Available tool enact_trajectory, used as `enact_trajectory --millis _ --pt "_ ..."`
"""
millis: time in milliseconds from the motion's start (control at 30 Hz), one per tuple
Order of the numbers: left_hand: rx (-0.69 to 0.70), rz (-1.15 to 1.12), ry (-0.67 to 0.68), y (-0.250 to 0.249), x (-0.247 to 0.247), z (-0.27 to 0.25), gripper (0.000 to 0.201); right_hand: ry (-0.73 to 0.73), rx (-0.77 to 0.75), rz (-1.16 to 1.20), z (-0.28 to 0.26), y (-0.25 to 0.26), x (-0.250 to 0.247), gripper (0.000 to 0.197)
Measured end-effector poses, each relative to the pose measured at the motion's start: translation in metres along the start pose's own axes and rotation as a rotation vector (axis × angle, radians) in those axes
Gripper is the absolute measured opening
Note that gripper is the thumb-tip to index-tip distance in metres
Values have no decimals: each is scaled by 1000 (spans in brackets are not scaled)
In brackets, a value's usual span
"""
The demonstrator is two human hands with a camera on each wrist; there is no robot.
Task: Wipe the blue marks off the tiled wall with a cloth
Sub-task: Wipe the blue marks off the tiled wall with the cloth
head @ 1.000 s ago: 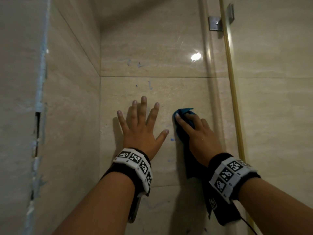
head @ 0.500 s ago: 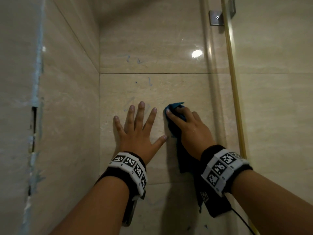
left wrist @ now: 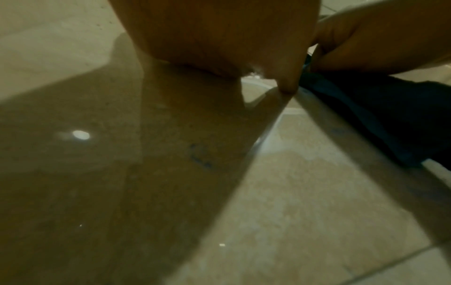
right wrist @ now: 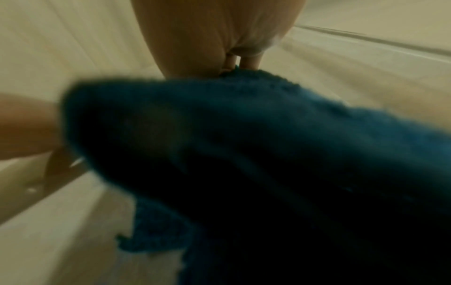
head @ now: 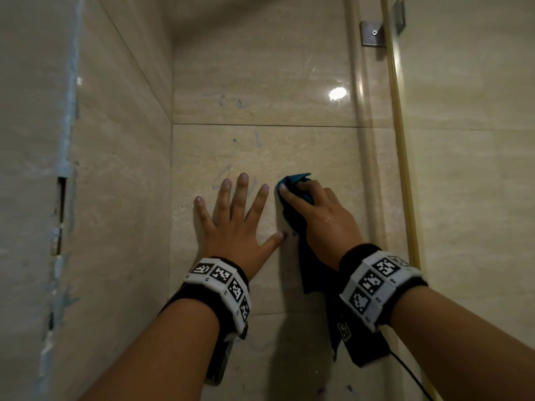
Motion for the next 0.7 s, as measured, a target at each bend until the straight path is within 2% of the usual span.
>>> enact_trajectory --millis 233,300,400,467,600,700 --pt "-2 -13 53 0 1 0 82 -35 -200 -109 -29 -7 8 82" --pt "1 -17 37 0 0 1 82 -33 -164 -117 -21 -11 3 75" --pt "3 -22 17 0 1 0 82 -26 -18 -56 -4 -15 -8 68" --pt "-2 -9 4 0 0 0 82 -7 11 -53 0 -14 -8 66" --pt "-6 -31 7 0 0 0 77 -5 -82 -64 -10 -5 -3 71" --pt "-5 -37 20 0 0 0 77 12 -181 -104 -26 -3 1 58"
Point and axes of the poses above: each hand's wrist, its own z-axis towards the middle knuckle, its own x-axis out of the palm, y = z × x, the point moved 6 cm from there along z, towards the middle knuckle, and after that the axes turned 12 degrees about x, right-handed, at the moved point
